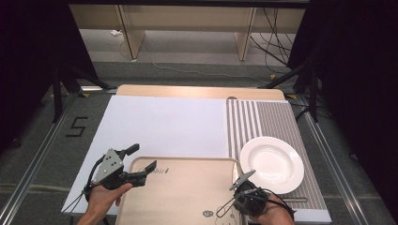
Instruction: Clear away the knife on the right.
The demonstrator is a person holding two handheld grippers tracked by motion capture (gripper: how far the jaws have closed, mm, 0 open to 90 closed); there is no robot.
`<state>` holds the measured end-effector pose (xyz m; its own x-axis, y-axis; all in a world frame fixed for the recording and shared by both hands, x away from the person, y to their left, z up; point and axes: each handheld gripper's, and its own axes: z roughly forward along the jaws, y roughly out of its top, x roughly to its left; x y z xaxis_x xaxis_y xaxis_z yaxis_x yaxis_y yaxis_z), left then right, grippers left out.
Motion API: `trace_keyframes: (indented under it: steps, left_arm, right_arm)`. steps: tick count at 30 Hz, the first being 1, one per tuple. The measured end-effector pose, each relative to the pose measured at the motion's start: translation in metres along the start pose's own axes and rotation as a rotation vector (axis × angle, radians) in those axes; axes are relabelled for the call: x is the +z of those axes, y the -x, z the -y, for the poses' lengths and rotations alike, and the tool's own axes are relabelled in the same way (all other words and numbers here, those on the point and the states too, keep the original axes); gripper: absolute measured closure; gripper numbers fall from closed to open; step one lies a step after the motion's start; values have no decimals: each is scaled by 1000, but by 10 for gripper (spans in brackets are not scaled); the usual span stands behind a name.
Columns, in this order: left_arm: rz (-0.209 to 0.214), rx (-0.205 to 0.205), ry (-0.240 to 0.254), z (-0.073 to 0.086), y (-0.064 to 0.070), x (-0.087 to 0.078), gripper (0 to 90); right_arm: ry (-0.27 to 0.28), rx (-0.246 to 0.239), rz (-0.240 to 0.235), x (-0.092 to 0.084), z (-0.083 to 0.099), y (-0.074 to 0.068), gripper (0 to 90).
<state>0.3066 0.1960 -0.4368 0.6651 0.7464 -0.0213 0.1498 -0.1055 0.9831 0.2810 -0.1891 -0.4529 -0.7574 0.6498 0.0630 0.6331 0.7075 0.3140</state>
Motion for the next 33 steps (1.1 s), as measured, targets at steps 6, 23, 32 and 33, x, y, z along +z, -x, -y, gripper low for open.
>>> trace_keyframes:
  steps: [6,23,32,33]
  left_arm:
    - [3,0,1,0,0,0,168]
    - [-4,-1,-5,0,0,-1,167]
    - [-4,-4,-5,0,0,-1,167]
    - [-5,-3,-7,0,0,-1,167]
  right_arm:
    - [135,58,-87,-8,0,8,696]
    - [462,141,-233,-40,4,19,172]
    - [521,191,-157,-51,13,27,147]
    - [523,196,-155,-52,14,28,147]
